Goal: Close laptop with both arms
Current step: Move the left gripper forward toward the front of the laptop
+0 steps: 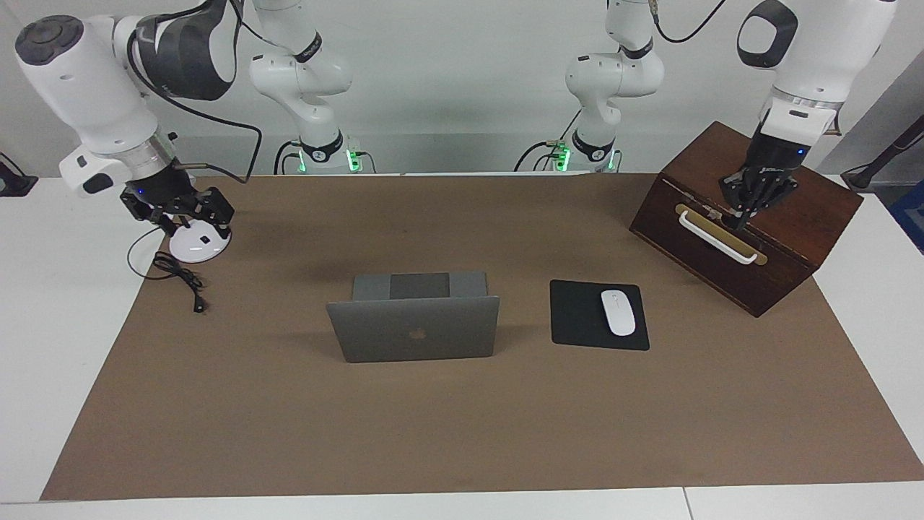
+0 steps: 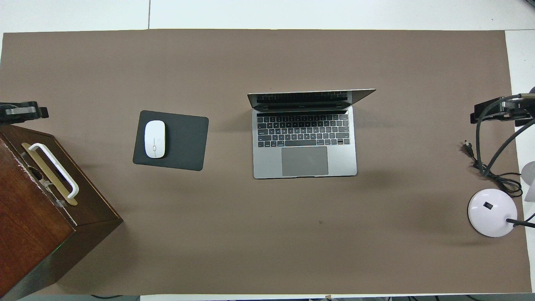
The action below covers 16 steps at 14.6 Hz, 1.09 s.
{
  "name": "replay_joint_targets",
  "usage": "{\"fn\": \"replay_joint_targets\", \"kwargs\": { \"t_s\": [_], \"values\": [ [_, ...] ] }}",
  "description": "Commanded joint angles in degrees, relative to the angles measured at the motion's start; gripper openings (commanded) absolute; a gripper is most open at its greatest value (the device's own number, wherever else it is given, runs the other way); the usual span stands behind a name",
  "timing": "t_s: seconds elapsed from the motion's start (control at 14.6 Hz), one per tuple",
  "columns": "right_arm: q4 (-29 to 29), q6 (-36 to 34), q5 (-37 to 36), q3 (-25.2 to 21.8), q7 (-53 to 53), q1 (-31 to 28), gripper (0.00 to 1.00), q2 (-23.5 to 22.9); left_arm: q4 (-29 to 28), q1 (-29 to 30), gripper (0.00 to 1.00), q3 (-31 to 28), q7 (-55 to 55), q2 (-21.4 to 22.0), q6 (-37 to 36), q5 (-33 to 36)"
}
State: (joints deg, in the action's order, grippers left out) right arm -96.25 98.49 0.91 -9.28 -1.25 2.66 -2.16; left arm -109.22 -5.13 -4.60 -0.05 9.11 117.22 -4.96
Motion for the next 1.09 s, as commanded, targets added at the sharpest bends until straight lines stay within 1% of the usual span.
{"fn": "replay_joint_targets", "kwargs": {
  "t_s": [0.0,0.21,0.34,0.55,0.68,0.82,1.03],
  "values": [
    [-0.78,0.38,0.93,-0.04,-0.25,-0.19,1.0,0.93,-9.76,-2.51,0.0,-0.5,0.05,5.91,6.78,-0.76],
    [-0.78,1.26,0.93,-0.04,-0.33,-0.19,1.0,0.84,-18.2,-4.88,0.0,-0.5,0.23,10.04,13.63,-0.76],
    [-0.78,3.98,0.76,-0.04,-1.47,-0.19,1.0,0.58,-23.91,-7.33,0.0,-0.58,0.41,12.59,18.55,-0.76],
    [-0.95,7.14,0.49,-0.04,-4.29,-0.19,1.0,0.31,-30.34,-11.29,0.0,-0.5,0.32,14.62,25.5,-0.76],
    [-1.13,8.46,0.41,-0.04,-4.38,-0.11,1.0,0.22,-33.33,-14.01,0.0,-0.5,0.06,14.62,30.24,-0.76],
    [-1.22,10.48,0.23,-0.04,-4.55,-0.11,0.96,-0.13,-34.83,-16.04,0.0,-0.5,-0.12,14.54,33.24,-0.76],
    [-1.3,12.86,0.23,-0.04,-5.78,-0.11,0.94,-0.92,-38.6,-20.16,0.0,-0.5,-0.21,13.57,42.1,-0.76]
  ]
}}
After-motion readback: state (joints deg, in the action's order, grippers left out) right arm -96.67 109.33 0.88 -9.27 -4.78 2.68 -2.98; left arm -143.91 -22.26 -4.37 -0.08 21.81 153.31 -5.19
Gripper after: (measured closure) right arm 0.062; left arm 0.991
